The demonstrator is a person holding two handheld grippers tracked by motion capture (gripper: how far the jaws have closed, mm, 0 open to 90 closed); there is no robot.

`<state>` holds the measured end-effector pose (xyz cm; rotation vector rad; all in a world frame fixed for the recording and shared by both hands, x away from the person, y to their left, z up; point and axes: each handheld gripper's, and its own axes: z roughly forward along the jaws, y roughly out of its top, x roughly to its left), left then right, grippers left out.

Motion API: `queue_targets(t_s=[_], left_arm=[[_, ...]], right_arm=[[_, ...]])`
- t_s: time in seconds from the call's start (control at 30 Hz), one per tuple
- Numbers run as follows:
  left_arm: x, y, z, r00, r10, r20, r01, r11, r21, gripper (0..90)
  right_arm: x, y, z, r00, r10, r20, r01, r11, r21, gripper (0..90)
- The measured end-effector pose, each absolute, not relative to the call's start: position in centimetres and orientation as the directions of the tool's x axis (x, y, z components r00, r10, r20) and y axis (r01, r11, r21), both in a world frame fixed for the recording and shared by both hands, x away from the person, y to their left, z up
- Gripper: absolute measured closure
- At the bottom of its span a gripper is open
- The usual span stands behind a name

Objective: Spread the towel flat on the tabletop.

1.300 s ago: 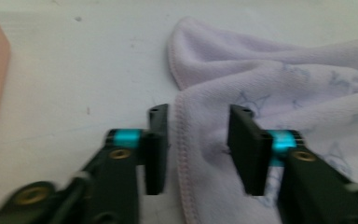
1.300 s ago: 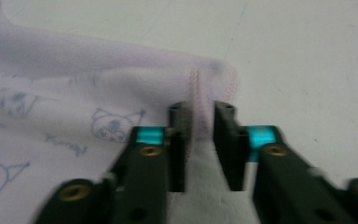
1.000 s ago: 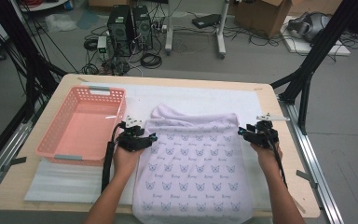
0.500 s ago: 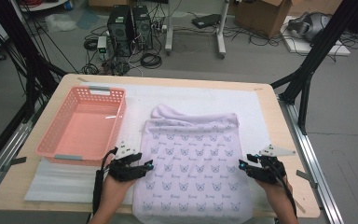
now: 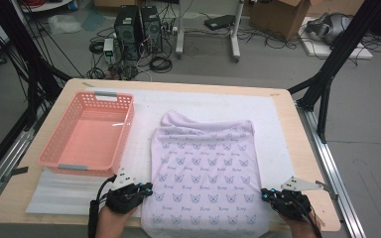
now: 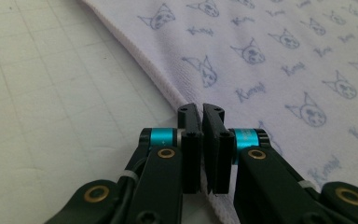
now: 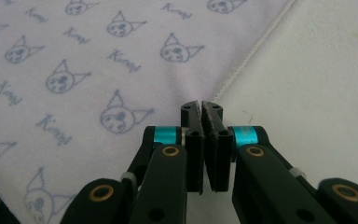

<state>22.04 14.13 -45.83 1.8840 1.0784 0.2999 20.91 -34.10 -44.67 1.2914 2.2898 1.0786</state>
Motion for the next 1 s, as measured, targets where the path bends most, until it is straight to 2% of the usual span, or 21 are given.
queue_targets(t_s=[0.47,0.73,0.77,0.83,0.87,0.9,1.0], left_arm=[[20.7,15.0,-46.3,0.611,0.757,-0.232,0.537,-0.181,0.824,86.6],[18.4,15.4,-46.1,0.639,0.727,-0.250,0.547,-0.201,0.813,85.3],[18.3,15.3,-46.0,0.634,0.734,-0.244,0.542,-0.197,0.817,81.2],[18.9,14.9,-45.9,0.605,0.765,-0.220,0.531,-0.182,0.828,58.4],[19.3,14.8,-45.8,0.602,0.771,-0.210,0.525,-0.183,0.831,53.3],[19.8,14.7,-45.7,0.600,0.774,-0.202,0.517,-0.182,0.836,53.2],[21.5,14.6,-45.6,0.584,0.781,-0.220,0.526,-0.159,0.835,51.9]], right_arm=[[19.9,-34.7,-44.7,-0.571,0.816,0.088,0.583,0.327,0.744,88.7],[17.3,-35.3,-44.6,-0.586,0.804,0.105,0.591,0.335,0.734,88.7],[17.1,-35.3,-44.6,-0.582,0.803,0.125,0.599,0.319,0.734,86.2],[17.0,-35.1,-44.4,-0.547,0.826,0.135,0.605,0.279,0.745,69.5],[17.2,-35.0,-44.2,-0.535,0.835,0.134,0.603,0.266,0.752,65.7],[17.6,-34.9,-44.0,-0.523,0.844,0.121,0.595,0.259,0.761,61.7],[19.1,-34.6,-43.9,-0.481,0.870,0.107,0.590,0.231,0.774,58.8]])
